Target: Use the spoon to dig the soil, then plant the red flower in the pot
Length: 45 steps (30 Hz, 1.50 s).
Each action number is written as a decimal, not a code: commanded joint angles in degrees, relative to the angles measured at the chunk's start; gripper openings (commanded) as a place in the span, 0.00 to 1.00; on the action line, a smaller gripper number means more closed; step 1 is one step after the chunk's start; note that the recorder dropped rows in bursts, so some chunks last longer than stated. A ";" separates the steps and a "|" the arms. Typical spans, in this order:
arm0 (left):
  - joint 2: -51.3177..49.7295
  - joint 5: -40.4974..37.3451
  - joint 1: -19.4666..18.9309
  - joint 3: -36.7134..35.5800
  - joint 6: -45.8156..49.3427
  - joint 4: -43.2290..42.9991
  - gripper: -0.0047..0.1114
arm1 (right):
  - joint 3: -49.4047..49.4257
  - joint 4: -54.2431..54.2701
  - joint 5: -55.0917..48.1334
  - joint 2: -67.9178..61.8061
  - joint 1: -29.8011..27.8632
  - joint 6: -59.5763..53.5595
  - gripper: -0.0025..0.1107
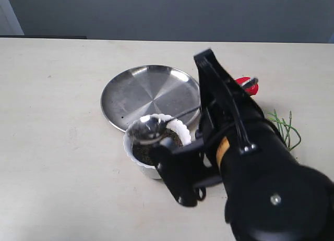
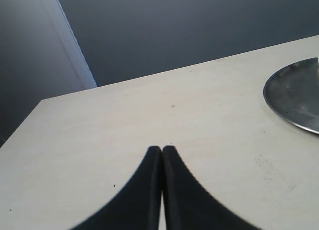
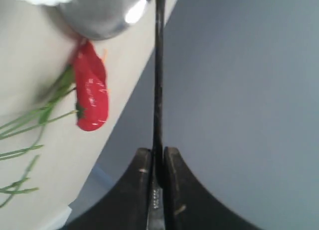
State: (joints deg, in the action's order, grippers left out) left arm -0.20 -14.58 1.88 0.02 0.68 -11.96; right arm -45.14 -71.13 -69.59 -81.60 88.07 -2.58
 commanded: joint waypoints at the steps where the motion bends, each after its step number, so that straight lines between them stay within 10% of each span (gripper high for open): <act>1: 0.20 0.63 -0.03 -0.02 -0.06 0.29 0.04 | 2.54 3.33 -0.37 0.67 2.06 -2.32 0.02; 45: 0.20 0.63 -0.03 -0.02 -0.06 0.29 0.04 | -1.30 0.86 -0.37 -14.41 -7.62 5.41 0.02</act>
State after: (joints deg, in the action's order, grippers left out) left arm -0.20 -14.58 1.88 0.02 0.68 -11.96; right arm -46.15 -69.31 -69.42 -94.11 82.75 3.01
